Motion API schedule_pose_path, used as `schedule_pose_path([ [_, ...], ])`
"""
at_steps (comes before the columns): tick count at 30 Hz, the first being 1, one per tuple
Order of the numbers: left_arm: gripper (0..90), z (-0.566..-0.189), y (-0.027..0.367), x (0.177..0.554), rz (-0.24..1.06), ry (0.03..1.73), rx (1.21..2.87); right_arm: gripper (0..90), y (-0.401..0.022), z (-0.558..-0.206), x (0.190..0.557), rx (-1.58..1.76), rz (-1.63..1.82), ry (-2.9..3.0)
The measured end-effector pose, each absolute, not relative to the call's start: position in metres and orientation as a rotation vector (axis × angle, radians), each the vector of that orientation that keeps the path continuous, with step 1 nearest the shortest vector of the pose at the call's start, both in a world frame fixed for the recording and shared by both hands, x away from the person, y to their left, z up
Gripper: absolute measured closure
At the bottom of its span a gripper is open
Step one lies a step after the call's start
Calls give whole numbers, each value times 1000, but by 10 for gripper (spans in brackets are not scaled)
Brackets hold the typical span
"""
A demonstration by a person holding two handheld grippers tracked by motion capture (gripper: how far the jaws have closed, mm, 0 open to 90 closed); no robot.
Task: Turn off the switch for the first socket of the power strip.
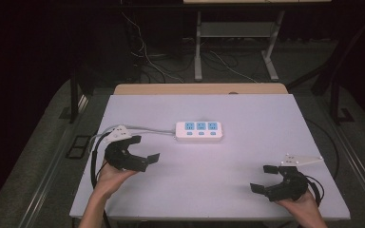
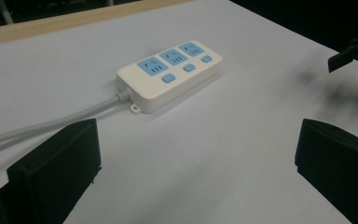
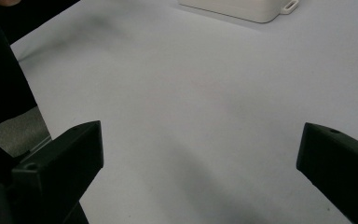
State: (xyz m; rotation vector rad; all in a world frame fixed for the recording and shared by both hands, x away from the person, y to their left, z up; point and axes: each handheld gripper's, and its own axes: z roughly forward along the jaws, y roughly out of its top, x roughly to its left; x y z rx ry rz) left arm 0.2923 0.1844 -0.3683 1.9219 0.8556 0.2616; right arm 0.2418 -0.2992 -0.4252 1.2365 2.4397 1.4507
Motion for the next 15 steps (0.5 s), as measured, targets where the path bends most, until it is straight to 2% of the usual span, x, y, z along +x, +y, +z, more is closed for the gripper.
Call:
schedule_pose_path([
  [15,0,-406,189,269,185,867,1918,2,-301,-424,240,1239,1457,2431],
])
